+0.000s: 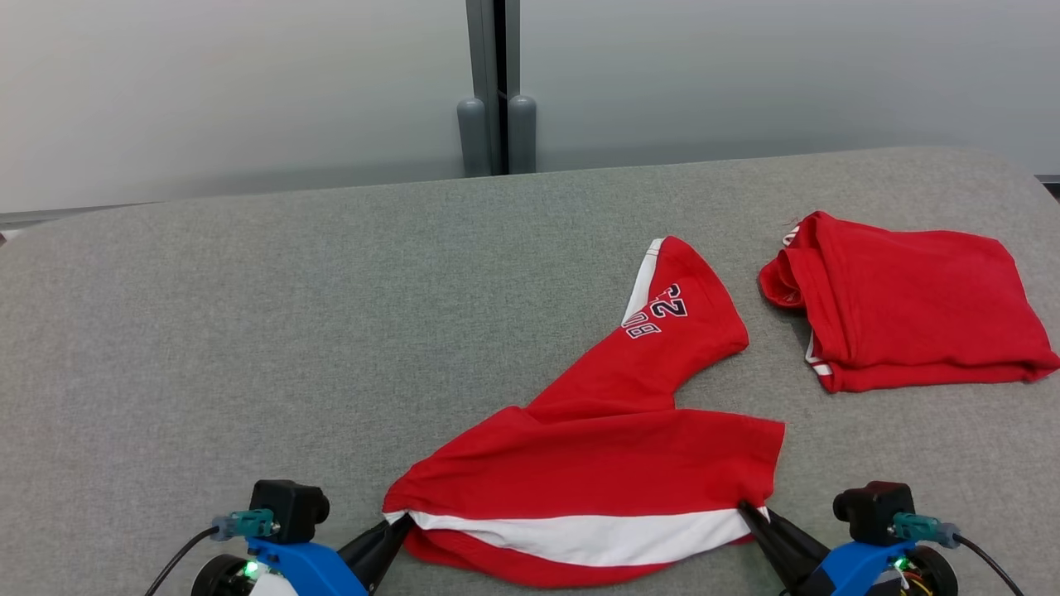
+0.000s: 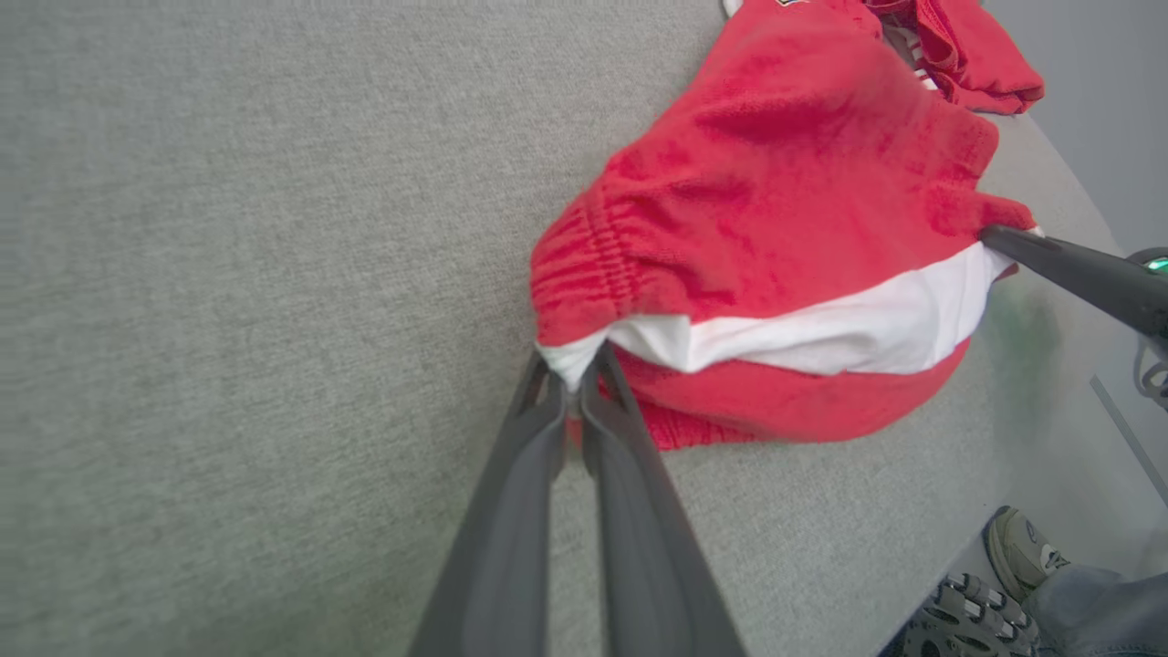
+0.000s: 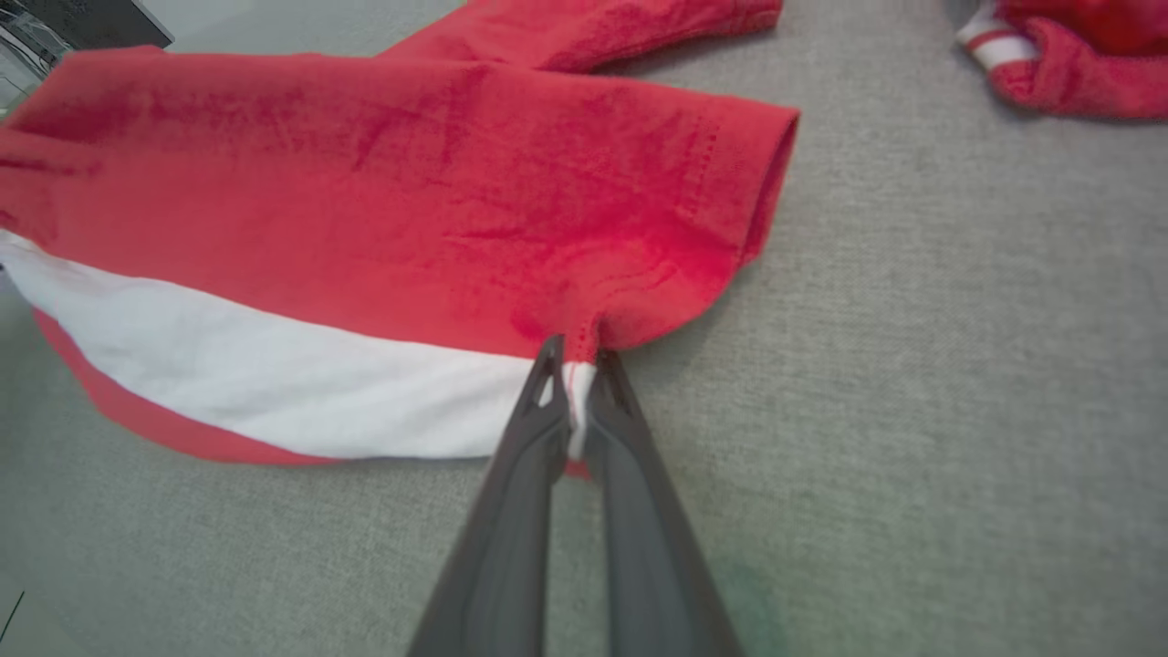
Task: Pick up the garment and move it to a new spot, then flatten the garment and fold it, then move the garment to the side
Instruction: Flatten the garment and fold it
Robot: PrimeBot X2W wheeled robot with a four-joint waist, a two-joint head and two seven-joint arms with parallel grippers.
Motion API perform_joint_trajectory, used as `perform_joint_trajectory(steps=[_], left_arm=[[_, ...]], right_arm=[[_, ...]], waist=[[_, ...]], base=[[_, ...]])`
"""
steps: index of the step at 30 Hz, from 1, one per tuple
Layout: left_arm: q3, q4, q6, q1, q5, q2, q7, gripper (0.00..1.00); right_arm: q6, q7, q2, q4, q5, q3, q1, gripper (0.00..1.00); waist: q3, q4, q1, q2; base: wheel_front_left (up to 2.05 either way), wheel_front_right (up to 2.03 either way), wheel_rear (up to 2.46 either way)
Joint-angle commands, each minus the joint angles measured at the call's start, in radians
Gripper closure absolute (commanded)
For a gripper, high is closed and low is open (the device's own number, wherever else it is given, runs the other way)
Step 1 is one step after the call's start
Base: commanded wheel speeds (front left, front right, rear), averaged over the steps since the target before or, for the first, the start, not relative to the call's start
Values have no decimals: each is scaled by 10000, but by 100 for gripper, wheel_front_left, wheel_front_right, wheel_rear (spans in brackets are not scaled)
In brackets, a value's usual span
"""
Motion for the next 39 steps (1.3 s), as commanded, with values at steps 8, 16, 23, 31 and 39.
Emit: perform_joint_trajectory(steps=[8, 16, 23, 31, 39], left_arm=[[-124, -290, -48, -255, -246, 475, -631, 100], [-54, -1019, -47, -1087, -198, 840, -752, 100], [-183, -312, -47, -3448, -565, 902, 167, 100], [-1097, 1558, -47, -7257, -1459, 746, 1187, 100], [-1481, 3129, -47, -10677, -2181, 673, 1143, 100]], right_arm=[[1, -648, -369, -668, 910, -106, 14, 100], [1, -357, -1011, -1723, 2137, 21, -584, 100], [1, 612, -1290, -1327, 2417, 343, -2867, 100], [1, 1220, -1121, -17, 2944, 980, -6802, 100], [1, 431, -481, 2018, 3579, 919, -10478, 100]], waist=[[-183, 122, 0, -1], [-84, 130, 0, -1], [612, 167, 0, -1], [1809, 122, 0, -1], [2918, 35, 0, -1]], base=[[0, 0, 0], [0, 0, 0], [0, 0, 0], [0, 0, 0], [0, 0, 0]])
